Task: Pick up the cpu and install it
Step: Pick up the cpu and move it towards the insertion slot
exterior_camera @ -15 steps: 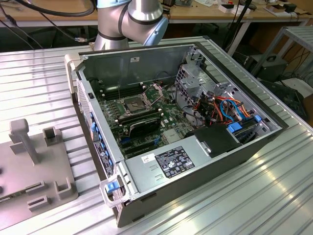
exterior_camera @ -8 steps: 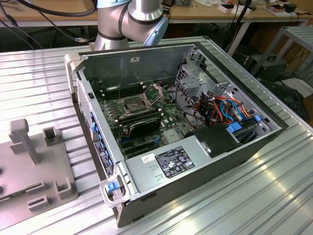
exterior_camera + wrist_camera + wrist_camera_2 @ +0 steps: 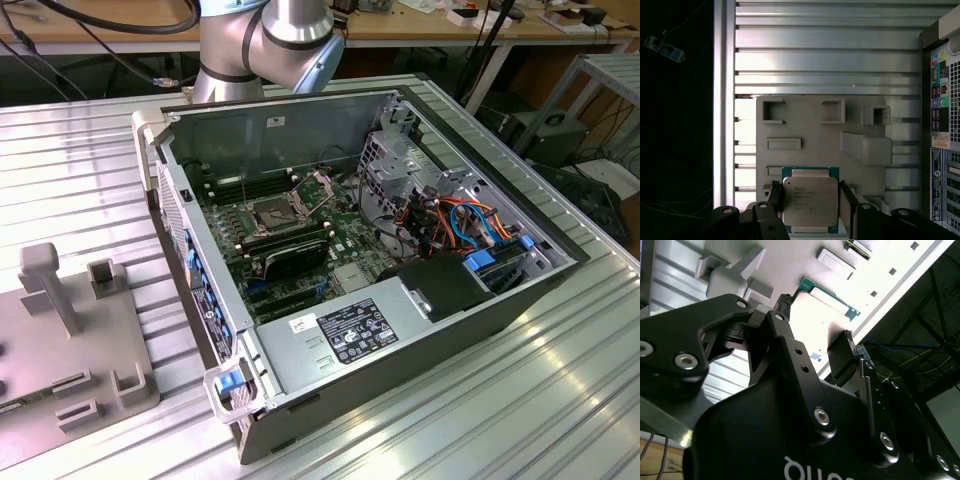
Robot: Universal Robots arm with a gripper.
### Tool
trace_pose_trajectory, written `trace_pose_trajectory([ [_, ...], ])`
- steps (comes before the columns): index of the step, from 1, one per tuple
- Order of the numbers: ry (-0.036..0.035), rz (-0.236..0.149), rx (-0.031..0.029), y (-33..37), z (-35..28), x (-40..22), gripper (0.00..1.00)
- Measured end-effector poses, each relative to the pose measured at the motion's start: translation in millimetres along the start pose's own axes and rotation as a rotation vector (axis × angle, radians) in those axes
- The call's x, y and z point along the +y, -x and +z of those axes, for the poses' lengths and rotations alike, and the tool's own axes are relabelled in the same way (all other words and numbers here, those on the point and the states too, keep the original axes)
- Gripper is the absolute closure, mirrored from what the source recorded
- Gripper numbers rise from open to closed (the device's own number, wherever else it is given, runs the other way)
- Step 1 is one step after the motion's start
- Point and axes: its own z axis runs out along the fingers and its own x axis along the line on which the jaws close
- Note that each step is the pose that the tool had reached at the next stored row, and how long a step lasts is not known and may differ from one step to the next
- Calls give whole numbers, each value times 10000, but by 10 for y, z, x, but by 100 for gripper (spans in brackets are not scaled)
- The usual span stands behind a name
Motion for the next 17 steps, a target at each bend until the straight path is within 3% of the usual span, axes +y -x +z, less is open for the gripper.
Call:
trace_pose_trajectory([
  [17,0,0,0,44,0,0,45],
])
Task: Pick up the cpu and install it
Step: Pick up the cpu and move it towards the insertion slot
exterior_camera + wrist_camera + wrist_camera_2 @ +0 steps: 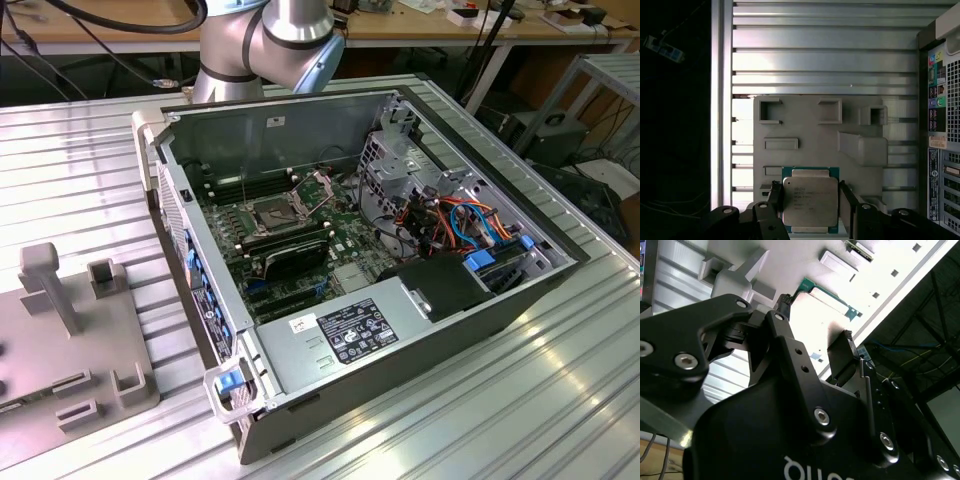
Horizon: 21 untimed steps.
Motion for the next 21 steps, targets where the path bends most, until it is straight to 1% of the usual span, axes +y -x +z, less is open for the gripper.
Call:
trace_pose_trajectory([
  [2,1,0,-1,21,1,0,45],
  [21,0,0,0,68,0,0,45],
])
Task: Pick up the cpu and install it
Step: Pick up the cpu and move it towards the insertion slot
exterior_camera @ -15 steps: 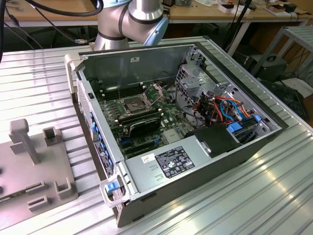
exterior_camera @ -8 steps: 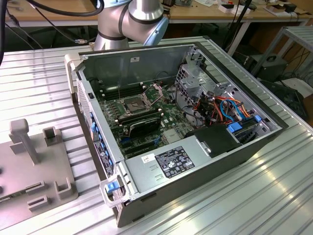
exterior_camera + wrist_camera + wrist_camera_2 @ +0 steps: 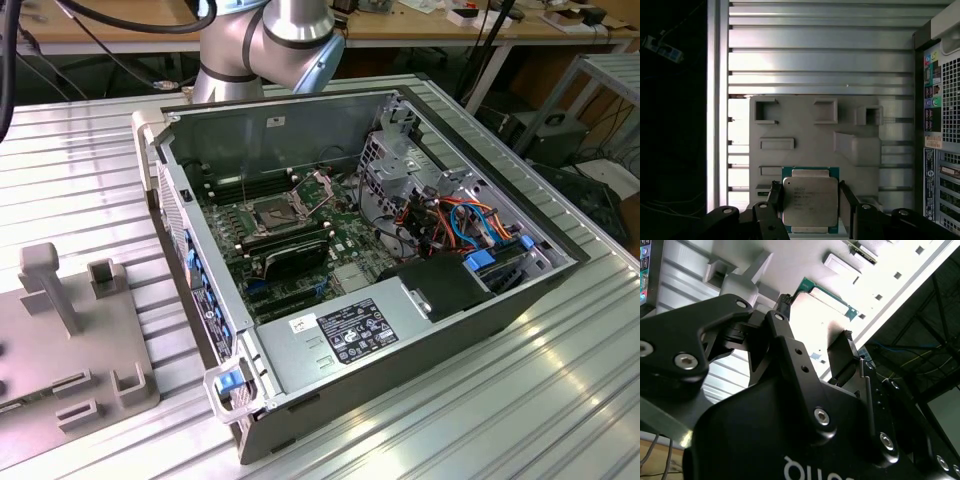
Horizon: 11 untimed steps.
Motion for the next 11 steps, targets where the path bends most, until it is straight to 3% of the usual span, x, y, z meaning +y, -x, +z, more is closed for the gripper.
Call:
trace_pose_trajectory([
  [11,-1,0,0,25,0,0,45],
])
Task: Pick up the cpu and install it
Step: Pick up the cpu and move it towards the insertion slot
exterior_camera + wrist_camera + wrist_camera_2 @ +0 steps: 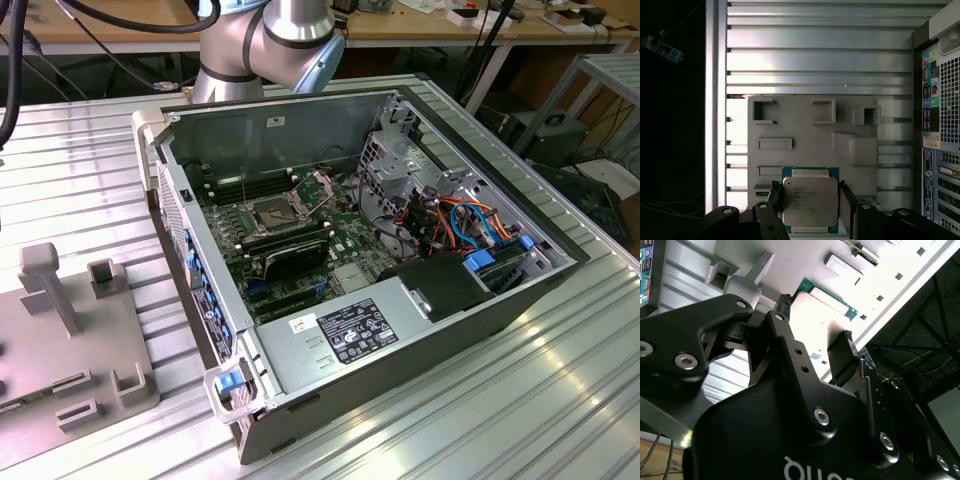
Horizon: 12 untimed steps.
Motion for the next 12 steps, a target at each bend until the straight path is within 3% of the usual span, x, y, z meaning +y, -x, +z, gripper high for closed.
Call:
trace_pose_trajectory([
  [12,1,0,0,98,0,0,45],
])
